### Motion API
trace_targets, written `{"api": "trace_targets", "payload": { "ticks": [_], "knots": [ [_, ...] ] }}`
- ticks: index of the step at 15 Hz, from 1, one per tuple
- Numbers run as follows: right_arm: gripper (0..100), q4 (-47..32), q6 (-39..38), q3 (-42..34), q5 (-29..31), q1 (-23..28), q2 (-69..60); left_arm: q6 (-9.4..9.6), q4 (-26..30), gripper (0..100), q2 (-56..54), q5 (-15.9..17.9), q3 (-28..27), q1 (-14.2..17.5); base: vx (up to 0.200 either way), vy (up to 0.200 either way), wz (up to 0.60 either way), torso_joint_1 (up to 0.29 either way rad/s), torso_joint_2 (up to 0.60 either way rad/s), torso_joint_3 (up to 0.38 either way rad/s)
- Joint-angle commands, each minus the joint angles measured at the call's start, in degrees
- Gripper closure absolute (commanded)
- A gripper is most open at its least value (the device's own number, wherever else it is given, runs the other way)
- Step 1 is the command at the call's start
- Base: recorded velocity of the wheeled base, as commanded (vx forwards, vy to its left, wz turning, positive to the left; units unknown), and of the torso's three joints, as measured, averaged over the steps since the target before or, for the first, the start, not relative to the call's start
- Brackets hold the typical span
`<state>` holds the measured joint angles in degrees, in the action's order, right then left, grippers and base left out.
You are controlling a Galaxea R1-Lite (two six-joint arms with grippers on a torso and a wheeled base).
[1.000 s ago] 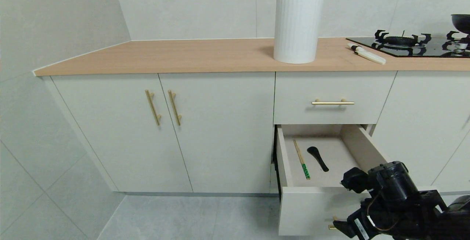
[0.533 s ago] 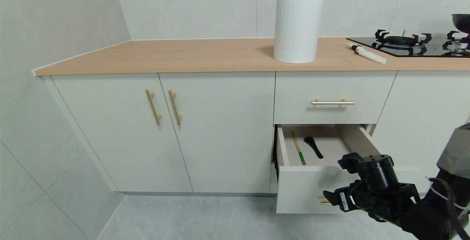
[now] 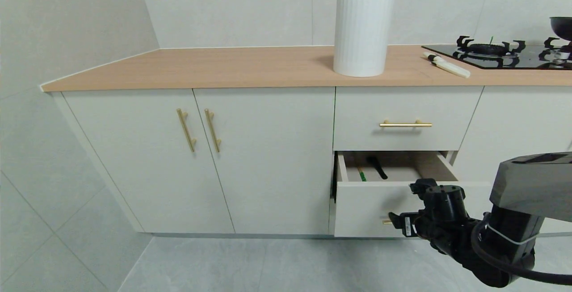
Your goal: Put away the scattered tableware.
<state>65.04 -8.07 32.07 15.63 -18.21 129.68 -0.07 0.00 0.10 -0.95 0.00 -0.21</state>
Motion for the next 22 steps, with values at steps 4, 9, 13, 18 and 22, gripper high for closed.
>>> {"api": "trace_targets", "payload": {
  "ticks": [4,9,13,18,22],
  "knots": [
    [0,0.53,-0.02,4.31,-0.07,2.57,1.01,-0.01,0.0,0,0.08,-0.02,0.0,0.03,0.0,0.0,0.0,0.0,0.0,0.0],
    [0,0.44,0.34,9.32,-0.16,4.68,4.09,-0.01,0.0,0,0.08,-0.02,0.0,0.03,0.0,0.0,0.0,0.0,0.0,0.0],
    [0,0.44,0.34,13.45,-0.07,6.26,6.63,-0.01,0.0,0,0.08,-0.02,0.0,0.03,0.0,0.0,0.0,0.0,0.0,0.0],
    [0,0.44,0.34,18.73,0.02,8.37,9.71,-0.01,0.0,0,0.08,-0.02,0.0,0.03,0.0,0.0,0.0,0.0,0.0,0.0],
    [0,-0.26,0.6,26.2,-0.07,8.54,12.52,-0.01,0.0,0,0.08,-0.02,0.0,0.03,0.0,0.0,0.0,0.0,0.0,0.0]
  ]
}}
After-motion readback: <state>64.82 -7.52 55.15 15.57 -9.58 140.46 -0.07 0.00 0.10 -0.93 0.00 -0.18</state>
